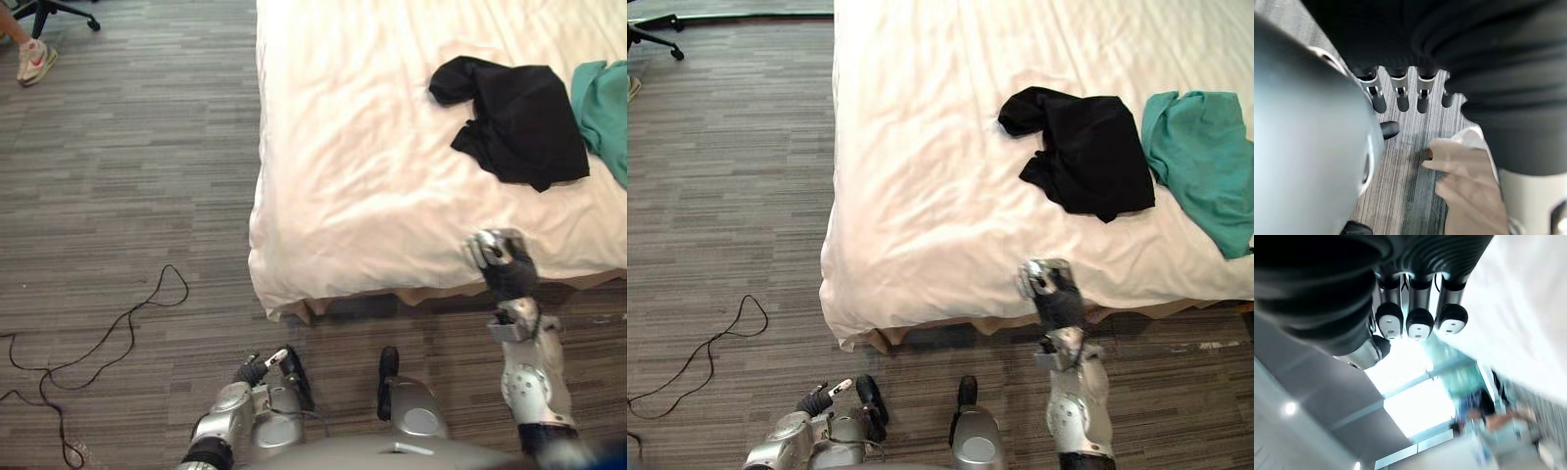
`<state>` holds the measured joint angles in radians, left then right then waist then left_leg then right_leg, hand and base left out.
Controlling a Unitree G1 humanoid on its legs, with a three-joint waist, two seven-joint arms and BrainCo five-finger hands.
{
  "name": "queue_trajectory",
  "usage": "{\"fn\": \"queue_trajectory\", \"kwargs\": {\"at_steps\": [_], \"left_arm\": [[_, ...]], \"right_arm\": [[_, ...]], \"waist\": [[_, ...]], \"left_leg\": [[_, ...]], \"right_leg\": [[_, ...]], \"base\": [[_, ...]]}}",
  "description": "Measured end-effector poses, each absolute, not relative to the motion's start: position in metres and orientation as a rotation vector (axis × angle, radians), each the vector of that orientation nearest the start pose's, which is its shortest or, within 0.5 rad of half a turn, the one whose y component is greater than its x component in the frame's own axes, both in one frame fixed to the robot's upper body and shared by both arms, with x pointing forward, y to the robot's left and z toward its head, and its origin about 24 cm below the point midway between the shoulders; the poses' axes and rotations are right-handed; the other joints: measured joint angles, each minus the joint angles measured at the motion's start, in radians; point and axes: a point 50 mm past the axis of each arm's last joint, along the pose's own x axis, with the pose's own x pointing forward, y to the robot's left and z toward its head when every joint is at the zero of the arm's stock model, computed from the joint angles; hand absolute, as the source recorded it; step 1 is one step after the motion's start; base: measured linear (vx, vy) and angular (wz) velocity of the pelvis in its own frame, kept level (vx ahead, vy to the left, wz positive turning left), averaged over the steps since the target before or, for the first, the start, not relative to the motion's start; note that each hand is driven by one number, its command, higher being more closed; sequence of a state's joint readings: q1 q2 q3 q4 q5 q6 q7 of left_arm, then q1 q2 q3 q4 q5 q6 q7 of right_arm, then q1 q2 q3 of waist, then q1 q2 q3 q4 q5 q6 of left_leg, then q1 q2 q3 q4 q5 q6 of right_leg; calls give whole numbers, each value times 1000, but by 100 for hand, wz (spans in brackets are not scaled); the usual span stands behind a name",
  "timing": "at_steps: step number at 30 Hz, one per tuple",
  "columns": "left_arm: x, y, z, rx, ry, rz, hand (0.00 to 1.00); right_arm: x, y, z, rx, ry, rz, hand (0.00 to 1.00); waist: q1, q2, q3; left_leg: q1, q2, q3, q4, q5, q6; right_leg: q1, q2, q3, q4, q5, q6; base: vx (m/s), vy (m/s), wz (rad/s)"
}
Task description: Tidy the bed and pick cloth on bed and put in laundry
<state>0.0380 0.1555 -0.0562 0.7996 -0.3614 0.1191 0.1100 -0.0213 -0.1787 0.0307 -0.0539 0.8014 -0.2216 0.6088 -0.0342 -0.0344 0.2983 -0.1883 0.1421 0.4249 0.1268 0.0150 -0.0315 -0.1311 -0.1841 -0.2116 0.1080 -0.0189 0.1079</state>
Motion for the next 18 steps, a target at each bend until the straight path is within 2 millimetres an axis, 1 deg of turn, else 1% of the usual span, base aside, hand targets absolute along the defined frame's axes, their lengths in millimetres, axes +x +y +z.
{"fn": "queue_trajectory", "kwargs": {"at_steps": [1,2,3,4,5,6,7,8,9,10,11,12,14,16,17,18], "left_arm": [[157,195,-131,-115,935,253,0],[166,191,-128,-123,905,255,0],[172,189,-125,-127,882,261,0],[187,187,-118,-129,832,265,0],[196,185,-113,-129,805,262,0],[210,182,-105,-127,754,262,0],[224,180,-97,-125,709,261,0],[230,179,-93,-125,685,257,0],[244,176,-85,-128,644,249,0],[256,167,-77,-147,603,239,0],[261,164,-73,-151,587,240,0],[272,158,-64,-170,543,244,0],[282,143,-51,-256,483,274,0],[286,138,-45,-305,463,295,0],[288,133,-41,-336,448,301,0],[289,132,-39,-339,443,304,0]], "right_arm": [[254,-146,104,535,-461,642,100],[264,-132,117,540,-483,686,100],[271,-126,125,545,-498,704,100],[286,-113,145,545,-534,734,100],[293,-108,154,547,-550,741,100],[308,-99,170,557,-562,740,100],[321,-93,180,581,-562,718,100],[326,-90,186,593,-567,709,100],[333,-85,199,615,-582,686,100],[337,-80,211,633,-606,662,100],[339,-80,215,641,-617,644,100],[340,-80,224,673,-648,601,100],[336,-88,233,757,-705,531,100],[332,-96,236,841,-748,482,100],[328,-106,236,903,-784,439,100],[327,-111,235,924,-796,418,100]], "waist": [[11,13,16],[28,27,33],[35,31,43],[49,46,69],[53,53,81],[63,65,95],[81,69,108],[87,70,118],[93,75,137],[99,80,148],[101,83,150],[106,84,169],[105,89,199],[100,89,211],[92,89,212],[89,89,212]], "left_leg": [[-15,-4,-15,4,5,6],[-44,-3,-29,19,7,10],[-61,-2,-33,25,8,12],[-105,1,-46,41,13,19],[-129,2,-54,48,16,21],[-179,4,-67,58,20,23],[-218,5,-73,69,25,28],[-235,5,-76,74,28,32],[-274,7,-84,94,36,45],[-319,9,-90,110,38,48],[-340,10,-93,116,39,50],[-371,14,-95,125,41,52],[-415,15,-82,143,39,59],[-443,16,-73,164,32,63],[-470,20,-67,184,25,65],[-482,25,-62,197,19,65]], "right_leg": [[-2,-3,-16,-2,5,0],[-18,-4,-25,-1,9,-1],[-31,-4,-27,3,11,-2],[-66,-3,-35,13,20,-6],[-84,-3,-43,16,22,-7],[-124,-3,-52,27,27,-9],[-163,-3,-52,41,29,-12],[-180,-4,-52,49,30,-13],[-213,-7,-58,66,31,-14],[-255,-10,-61,85,31,-14],[-275,-11,-63,91,31,-14],[-312,-17,-63,115,26,-18],[-380,-34,-58,180,5,-24],[-426,-44,-45,222,-10,-24],[-463,-48,-33,253,-21,-25],[-478,-48,-26,267,-25,-26]], "base": [[-58,49,39],[-72,52,32],[-115,45,24],[-116,34,19],[-147,37,30],[-128,32,25],[-100,28,18],[-68,19,11],[-51,16,13],[-52,17,15],[-39,18,11],[-35,1,11],[-34,-14,4],[-42,-18,-10],[-44,-20,-13],[-43,-24,-22]]}}
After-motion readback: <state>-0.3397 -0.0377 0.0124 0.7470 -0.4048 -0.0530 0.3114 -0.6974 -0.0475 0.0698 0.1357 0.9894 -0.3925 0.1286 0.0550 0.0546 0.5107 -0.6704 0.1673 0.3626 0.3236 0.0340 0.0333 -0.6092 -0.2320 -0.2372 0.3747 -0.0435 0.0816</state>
